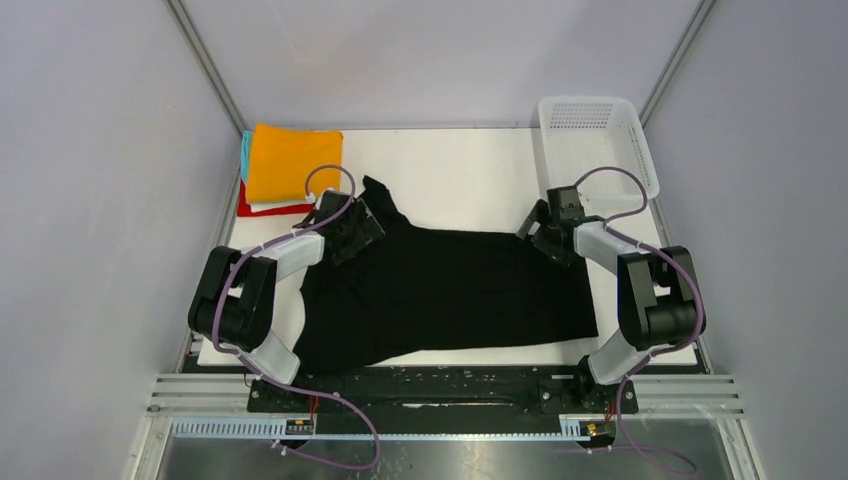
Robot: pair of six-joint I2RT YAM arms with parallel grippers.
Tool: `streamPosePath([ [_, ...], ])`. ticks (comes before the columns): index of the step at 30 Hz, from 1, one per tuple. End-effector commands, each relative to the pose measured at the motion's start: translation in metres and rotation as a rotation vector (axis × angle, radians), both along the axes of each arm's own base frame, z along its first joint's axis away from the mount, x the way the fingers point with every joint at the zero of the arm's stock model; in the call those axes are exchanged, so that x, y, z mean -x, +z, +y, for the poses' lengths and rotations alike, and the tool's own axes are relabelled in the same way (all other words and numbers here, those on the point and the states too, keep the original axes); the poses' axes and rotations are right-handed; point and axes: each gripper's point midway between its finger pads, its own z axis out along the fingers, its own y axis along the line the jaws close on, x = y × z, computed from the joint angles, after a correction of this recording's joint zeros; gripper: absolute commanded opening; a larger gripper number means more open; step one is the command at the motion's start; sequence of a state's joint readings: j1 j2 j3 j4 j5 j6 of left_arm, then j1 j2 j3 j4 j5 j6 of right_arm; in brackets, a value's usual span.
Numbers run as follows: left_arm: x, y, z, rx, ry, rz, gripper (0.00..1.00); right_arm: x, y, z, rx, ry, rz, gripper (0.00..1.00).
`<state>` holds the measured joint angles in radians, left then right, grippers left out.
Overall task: Fold and stack the t-shirts
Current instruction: Fold the flattened tshirt in 1/3 of the way
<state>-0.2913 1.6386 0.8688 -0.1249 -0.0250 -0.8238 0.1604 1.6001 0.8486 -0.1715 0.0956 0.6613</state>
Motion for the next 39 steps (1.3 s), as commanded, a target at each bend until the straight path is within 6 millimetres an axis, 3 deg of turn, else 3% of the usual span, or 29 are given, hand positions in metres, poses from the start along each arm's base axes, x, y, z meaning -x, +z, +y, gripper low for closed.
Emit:
streamPosePath([
  [1, 0.027, -0.017, 0.036, -0.068, 0.077, 0.07, 0.99, -0.036, 0.013, -0.003, 0.029, -0.017, -0.073, 0.99],
  [7, 0.028, -0.011, 0.041, -0.092, 0.076, 0.071, 0.99, -0.071, 0.026, 0.003, 0.02, -0.001, -0.137, 1.0],
  [15, 0.0, 0.019, 0.024, -0.024, 0.045, -0.009, 0.99, -0.115, 0.033, 0.016, -0.008, 0.028, -0.195, 1.0],
  [17, -0.01, 0.033, 0.02, -0.01, 0.035, -0.045, 0.99, -0.115, 0.042, 0.024, -0.01, 0.132, -0.199, 1.0],
  [20, -0.026, 0.054, 0.015, 0.004, 0.024, -0.108, 0.99, -0.09, 0.055, 0.017, 0.07, 0.249, -0.129, 0.99],
  [23, -0.04, 0.066, 0.008, 0.026, 0.005, -0.155, 0.99, -0.062, 0.076, 0.012, 0.222, 0.62, -0.103, 0.99],
  [26, -0.044, 0.067, -0.001, 0.06, -0.03, -0.158, 0.99, -0.049, 0.103, 0.02, 0.365, 1.064, -0.192, 0.99],
  [30, -0.045, 0.069, -0.002, 0.056, -0.039, -0.159, 0.99, -0.066, 0.147, 0.024, 0.614, 1.409, -0.394, 1.0],
  [34, -0.043, 0.074, 0.005, 0.025, -0.028, -0.182, 0.99, -0.078, 0.191, 0.055, 0.692, 1.676, -0.624, 0.99],
  [36, -0.041, 0.074, 0.011, -0.003, -0.015, -0.182, 0.99, -0.066, 0.187, 0.069, 0.644, 1.841, -0.664, 1.0],
  [39, -0.035, 0.071, 0.014, -0.018, -0.02, -0.169, 0.99, -0.04, 0.155, 0.064, 0.595, 2.039, -0.548, 0.99],
])
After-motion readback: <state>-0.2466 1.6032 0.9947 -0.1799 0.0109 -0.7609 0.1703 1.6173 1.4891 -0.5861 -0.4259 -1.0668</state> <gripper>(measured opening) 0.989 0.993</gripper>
